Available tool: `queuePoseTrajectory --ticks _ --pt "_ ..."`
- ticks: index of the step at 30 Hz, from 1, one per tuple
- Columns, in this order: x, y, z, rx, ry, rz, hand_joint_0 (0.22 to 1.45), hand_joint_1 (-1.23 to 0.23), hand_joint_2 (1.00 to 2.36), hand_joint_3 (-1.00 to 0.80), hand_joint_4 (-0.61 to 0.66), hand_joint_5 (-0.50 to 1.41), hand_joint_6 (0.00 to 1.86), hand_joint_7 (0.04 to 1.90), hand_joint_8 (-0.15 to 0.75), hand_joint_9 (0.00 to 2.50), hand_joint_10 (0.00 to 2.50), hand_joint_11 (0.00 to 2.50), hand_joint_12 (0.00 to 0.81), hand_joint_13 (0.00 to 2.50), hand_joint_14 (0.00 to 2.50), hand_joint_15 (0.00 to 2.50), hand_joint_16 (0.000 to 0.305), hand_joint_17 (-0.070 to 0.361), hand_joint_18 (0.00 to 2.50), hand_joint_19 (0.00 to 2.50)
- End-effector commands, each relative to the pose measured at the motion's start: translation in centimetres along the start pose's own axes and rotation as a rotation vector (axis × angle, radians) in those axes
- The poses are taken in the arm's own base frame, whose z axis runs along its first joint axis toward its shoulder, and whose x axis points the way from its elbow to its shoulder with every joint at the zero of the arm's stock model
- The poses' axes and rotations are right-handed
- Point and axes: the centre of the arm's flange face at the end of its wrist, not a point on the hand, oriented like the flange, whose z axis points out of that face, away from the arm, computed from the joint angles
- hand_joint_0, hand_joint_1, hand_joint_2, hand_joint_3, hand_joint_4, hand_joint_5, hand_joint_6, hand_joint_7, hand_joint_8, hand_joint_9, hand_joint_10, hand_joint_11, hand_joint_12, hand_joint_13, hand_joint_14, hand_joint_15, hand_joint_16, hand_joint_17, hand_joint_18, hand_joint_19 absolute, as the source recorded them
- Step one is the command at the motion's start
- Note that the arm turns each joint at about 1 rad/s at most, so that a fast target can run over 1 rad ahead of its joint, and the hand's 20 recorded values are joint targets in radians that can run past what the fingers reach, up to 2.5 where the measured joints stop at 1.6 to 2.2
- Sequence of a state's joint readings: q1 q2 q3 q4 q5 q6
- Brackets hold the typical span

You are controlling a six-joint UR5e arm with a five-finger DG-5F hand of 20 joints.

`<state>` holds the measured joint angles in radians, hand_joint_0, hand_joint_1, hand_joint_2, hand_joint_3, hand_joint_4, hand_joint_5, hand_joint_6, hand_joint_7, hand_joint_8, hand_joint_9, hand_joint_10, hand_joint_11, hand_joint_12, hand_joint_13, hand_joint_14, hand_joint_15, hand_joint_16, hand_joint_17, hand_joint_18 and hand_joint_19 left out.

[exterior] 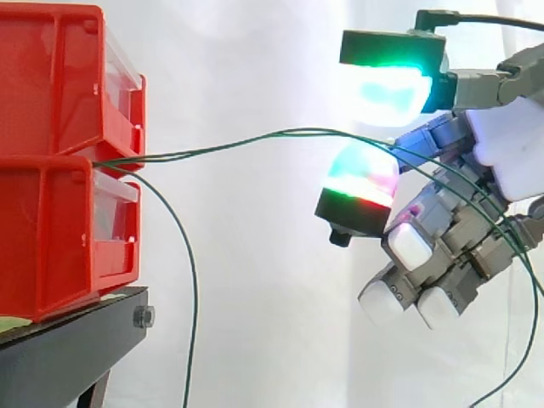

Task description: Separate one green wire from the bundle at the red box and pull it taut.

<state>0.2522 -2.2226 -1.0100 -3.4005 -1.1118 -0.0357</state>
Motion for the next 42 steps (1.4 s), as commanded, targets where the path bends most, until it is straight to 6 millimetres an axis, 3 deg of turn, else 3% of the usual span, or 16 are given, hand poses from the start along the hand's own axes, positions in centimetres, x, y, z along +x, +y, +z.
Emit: queuePoseTrajectory --ticks 1,9,34,39,42 --pt "0.0 0.1 -0.1 0.005 0.001 0.001 0.60 -0.52 1.00 -0.46 0.09 -0.14 0.88 0.99 0.231 0.99 0.01 0.40 0.295 0.65 0.01 0.27 0.043 0.097 0.57 0.52" --pt "-0.2 0.4 -0.4 0.005 0.000 0.002 0.61 -0.72 1.01 -0.36 0.11 -0.16 0.90 0.99 0.237 0.95 0.01 0.39 0.296 0.64 0.01 0.28 0.044 0.099 0.57 0.51" --pt "-0.3 0.3 -0.7 0.019 -0.009 -0.002 0.62 -0.78 1.01 -0.15 -0.04 -0.12 0.92 1.04 0.246 1.00 0.01 0.35 0.313 0.67 0.01 0.25 0.048 0.107 0.63 0.48" --pt "0.1 -2.4 -0.5 0.048 -0.006 0.006 0.62 -0.78 1.01 -0.15 -0.04 -0.12 0.91 1.05 0.241 0.93 0.01 0.28 0.311 0.64 0.01 0.22 0.048 0.108 0.63 0.46" --pt "0.8 -4.2 0.0 0.021 -0.016 0.048 0.62 -0.79 1.01 -0.15 -0.06 -0.11 0.91 1.06 0.230 0.73 0.00 0.06 0.303 0.56 0.01 0.14 0.046 0.104 0.58 0.42"
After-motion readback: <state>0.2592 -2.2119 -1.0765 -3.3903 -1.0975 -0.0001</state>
